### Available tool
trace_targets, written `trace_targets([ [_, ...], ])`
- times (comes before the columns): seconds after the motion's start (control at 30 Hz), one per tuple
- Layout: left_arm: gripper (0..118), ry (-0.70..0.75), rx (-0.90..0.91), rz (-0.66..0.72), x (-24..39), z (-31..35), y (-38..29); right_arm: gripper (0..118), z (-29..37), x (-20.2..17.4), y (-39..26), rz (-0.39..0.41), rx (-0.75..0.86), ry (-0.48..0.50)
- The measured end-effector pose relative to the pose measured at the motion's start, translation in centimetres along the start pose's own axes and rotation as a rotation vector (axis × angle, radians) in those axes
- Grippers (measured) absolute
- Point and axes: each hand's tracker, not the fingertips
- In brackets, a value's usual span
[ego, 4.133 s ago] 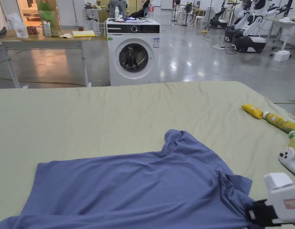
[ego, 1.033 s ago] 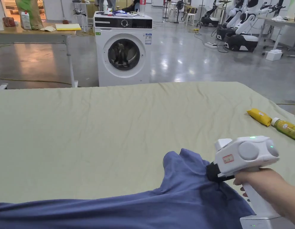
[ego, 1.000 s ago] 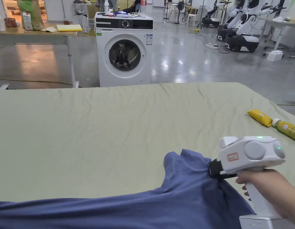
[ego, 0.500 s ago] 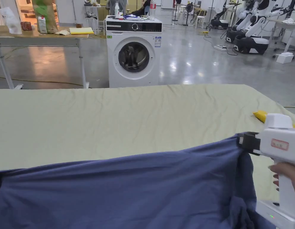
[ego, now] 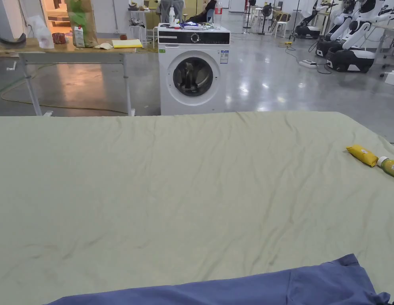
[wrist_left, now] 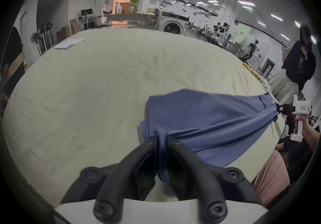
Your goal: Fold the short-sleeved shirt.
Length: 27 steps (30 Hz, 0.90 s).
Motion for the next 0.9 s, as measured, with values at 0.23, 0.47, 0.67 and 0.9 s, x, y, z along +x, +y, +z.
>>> trace_targets([
  [0.23, 76, 0.017, 0.169, -0.017, 0.6, 4.0, 1.5, 102, 2.0, -2.0, 1.2, 0.075, 0.163, -0.010],
  [0.47, 76, -0.040, 0.629, 0.070, 4.2, 10.2, 4.2, 110, 9.7, -10.8, 0.4, 0.125, 0.779, 0.099],
  [0.67, 45, 0.081, 0.778, -0.051, 9.8, 10.6, 1.9, 21, 12.5, -17.4, -2.5, 0.242, 0.993, 0.011],
  [0.9, 0, 0.081, 0.731, -0.104, 10.0, 10.6, 0.0, 0, 13.4, -18.4, -3.2, 0.254, 0.885, 0.073],
])
